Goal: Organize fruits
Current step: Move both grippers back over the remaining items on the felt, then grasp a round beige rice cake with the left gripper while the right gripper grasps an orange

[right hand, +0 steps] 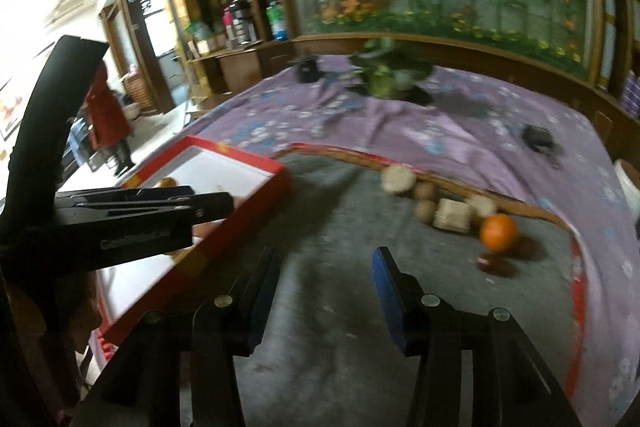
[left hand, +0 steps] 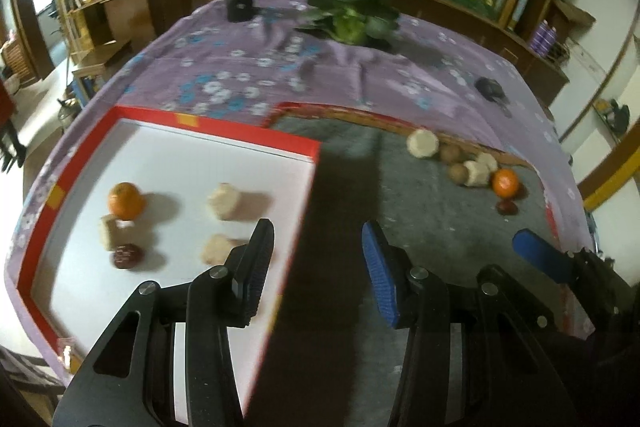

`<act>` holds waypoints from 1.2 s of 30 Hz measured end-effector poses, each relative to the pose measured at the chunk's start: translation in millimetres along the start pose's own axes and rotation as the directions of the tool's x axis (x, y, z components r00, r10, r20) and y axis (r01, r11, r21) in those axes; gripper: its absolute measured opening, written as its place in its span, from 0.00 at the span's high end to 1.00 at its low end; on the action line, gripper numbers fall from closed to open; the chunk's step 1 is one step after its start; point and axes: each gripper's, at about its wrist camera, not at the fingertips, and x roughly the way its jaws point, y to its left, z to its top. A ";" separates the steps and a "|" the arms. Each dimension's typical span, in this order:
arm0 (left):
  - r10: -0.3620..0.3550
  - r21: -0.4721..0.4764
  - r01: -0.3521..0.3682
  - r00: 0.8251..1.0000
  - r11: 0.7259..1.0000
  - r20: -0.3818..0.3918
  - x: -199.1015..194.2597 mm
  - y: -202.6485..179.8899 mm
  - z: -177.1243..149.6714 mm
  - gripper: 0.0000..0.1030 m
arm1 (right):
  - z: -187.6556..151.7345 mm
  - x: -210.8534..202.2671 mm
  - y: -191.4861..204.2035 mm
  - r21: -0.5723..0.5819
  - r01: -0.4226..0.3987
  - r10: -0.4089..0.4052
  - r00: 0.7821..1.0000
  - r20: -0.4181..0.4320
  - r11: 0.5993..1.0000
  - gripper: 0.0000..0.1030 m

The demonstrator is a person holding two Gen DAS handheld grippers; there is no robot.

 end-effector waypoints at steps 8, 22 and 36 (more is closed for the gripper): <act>-0.025 0.038 0.027 0.999 0.999 -0.037 19.6 -40.2 11.6 0.56 | -16.1 -22.2 -65.2 0.133 0.046 -0.048 0.999 0.013 0.990 0.44; -0.004 0.102 0.011 0.998 0.995 -0.063 57.3 -79.3 30.0 0.56 | -19.8 -24.5 -107.5 0.160 0.073 -0.076 0.997 0.011 0.984 0.44; -0.029 0.316 0.066 0.992 0.947 -0.121 110.4 -94.2 55.7 0.56 | -20.4 -21.4 -138.0 0.225 0.048 -0.052 0.999 0.014 0.973 0.44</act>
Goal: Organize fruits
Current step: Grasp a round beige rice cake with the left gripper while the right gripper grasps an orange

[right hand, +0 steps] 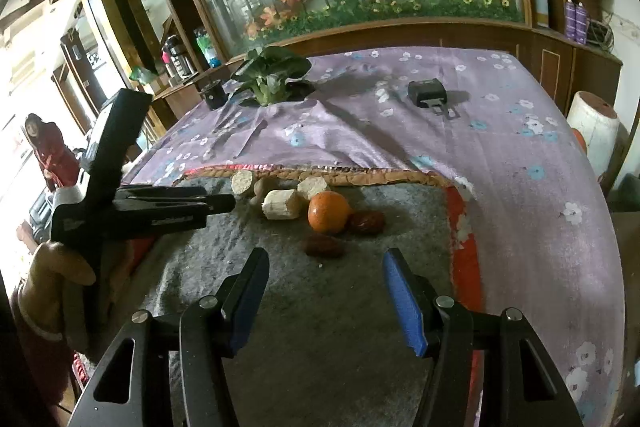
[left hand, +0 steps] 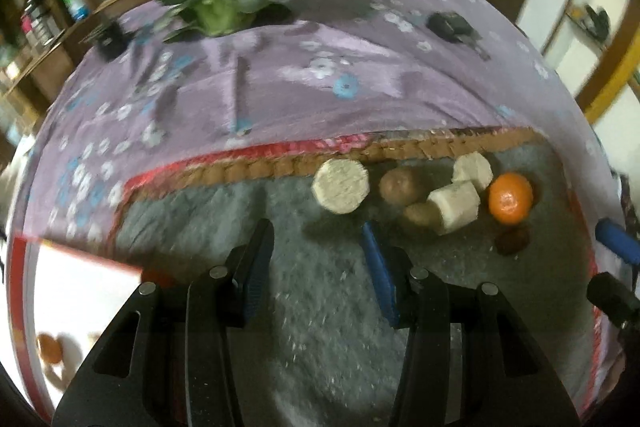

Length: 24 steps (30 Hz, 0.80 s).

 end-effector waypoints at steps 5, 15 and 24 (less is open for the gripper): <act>-0.021 0.085 0.022 1.000 0.996 -0.013 11.7 -7.8 12.1 0.56 | 1.8 6.5 -2.1 0.003 -0.001 0.001 1.000 -0.014 1.000 0.44; -0.041 0.072 0.043 0.999 0.996 -0.019 17.5 -4.5 17.4 0.71 | 8.4 8.7 -4.2 -0.017 0.014 -0.014 1.000 -0.016 1.000 0.44; -0.024 -0.004 0.025 0.999 1.000 0.041 -24.9 4.5 -2.9 0.71 | 23.7 31.5 1.7 -0.099 0.010 -0.017 0.997 -0.072 0.995 0.44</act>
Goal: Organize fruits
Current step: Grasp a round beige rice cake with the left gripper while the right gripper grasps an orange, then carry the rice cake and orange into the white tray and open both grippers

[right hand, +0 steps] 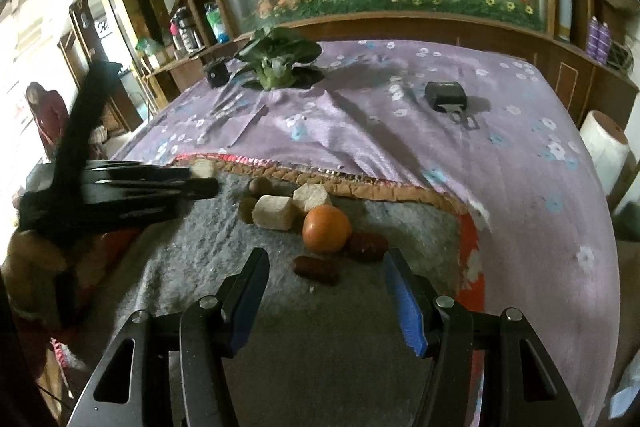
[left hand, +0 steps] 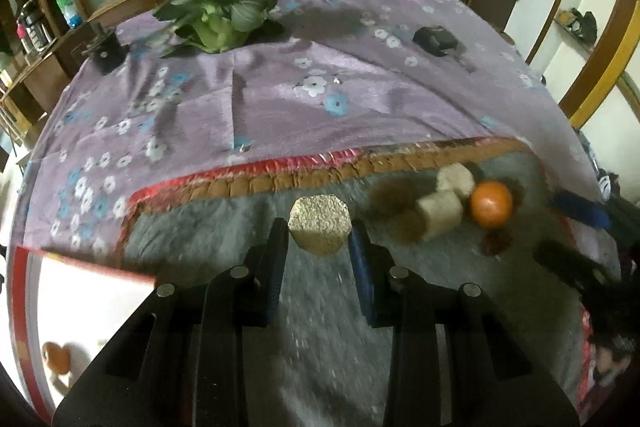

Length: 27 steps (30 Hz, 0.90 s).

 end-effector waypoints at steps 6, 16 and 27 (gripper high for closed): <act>-0.038 -0.041 0.038 0.999 0.998 0.015 -21.7 -5.5 -12.8 0.71 | 17.4 31.3 6.9 -0.110 0.014 -0.021 0.998 -0.061 0.994 0.44; -0.036 -0.096 0.038 0.999 0.995 0.014 -33.3 -3.7 -31.0 0.71 | 12.7 28.0 26.5 -0.196 0.053 -0.061 0.998 -0.034 0.979 0.68; 0.025 -0.140 -0.016 0.997 0.990 0.067 -67.5 11.5 -59.3 0.71 | -12.9 -26.6 80.3 -0.156 -0.058 0.068 0.996 0.061 0.986 0.68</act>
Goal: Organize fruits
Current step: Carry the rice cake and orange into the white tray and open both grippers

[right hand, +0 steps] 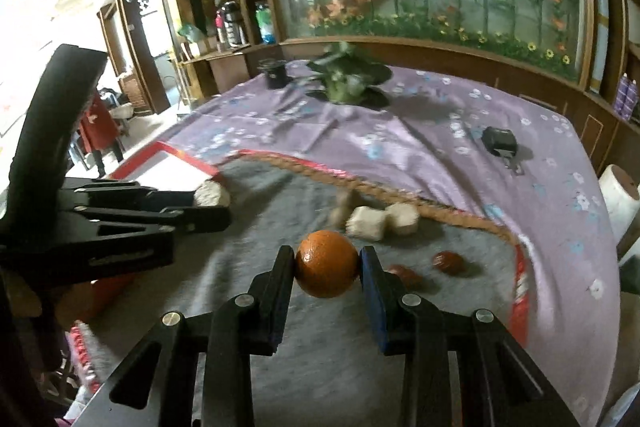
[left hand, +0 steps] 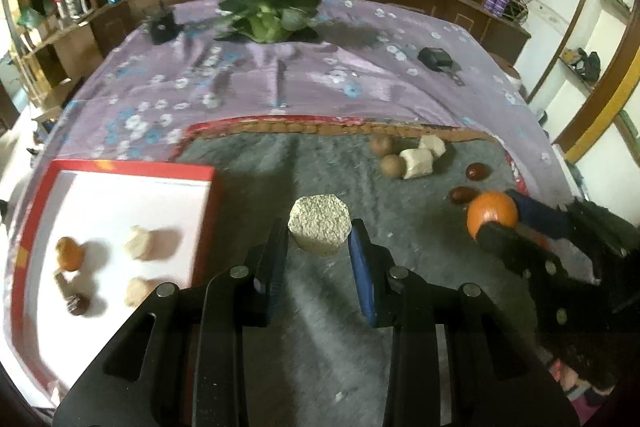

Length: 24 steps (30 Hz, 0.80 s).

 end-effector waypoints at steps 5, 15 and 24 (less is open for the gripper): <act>0.029 -0.024 -0.029 0.999 0.999 0.013 -15.6 17.0 -15.1 0.71 | -8.6 0.1 26.9 0.003 -0.044 0.044 0.999 -0.016 0.999 0.68; 0.087 -0.069 -0.084 0.996 0.994 0.038 -39.6 54.2 -37.9 0.71 | -11.6 3.2 70.5 -0.029 -0.105 0.105 0.994 -0.028 0.994 0.68; 0.118 -0.155 -0.112 0.992 0.982 0.032 -54.8 102.3 -60.2 0.71 | -1.8 14.4 108.0 -0.094 -0.139 0.135 0.990 -0.042 0.986 0.69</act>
